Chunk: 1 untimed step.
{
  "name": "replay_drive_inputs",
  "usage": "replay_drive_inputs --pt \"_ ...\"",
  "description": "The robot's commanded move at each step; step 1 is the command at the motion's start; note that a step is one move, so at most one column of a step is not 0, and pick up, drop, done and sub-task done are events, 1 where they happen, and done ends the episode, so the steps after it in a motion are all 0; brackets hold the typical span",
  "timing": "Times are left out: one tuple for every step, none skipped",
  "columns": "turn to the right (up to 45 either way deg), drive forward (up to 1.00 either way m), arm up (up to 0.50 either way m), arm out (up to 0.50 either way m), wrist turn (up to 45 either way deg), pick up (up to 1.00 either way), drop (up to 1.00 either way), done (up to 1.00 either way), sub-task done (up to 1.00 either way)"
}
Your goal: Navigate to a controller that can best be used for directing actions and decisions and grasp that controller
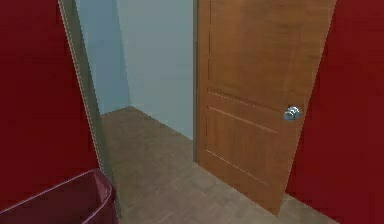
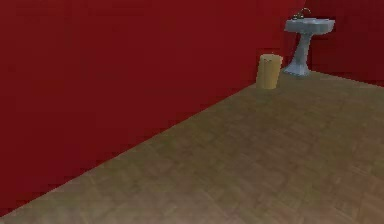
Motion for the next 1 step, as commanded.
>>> replay_drive_inputs --pt "-3.0 0.00 0.00 0.00 0.0 0.00 0.00 0.00 0.00"
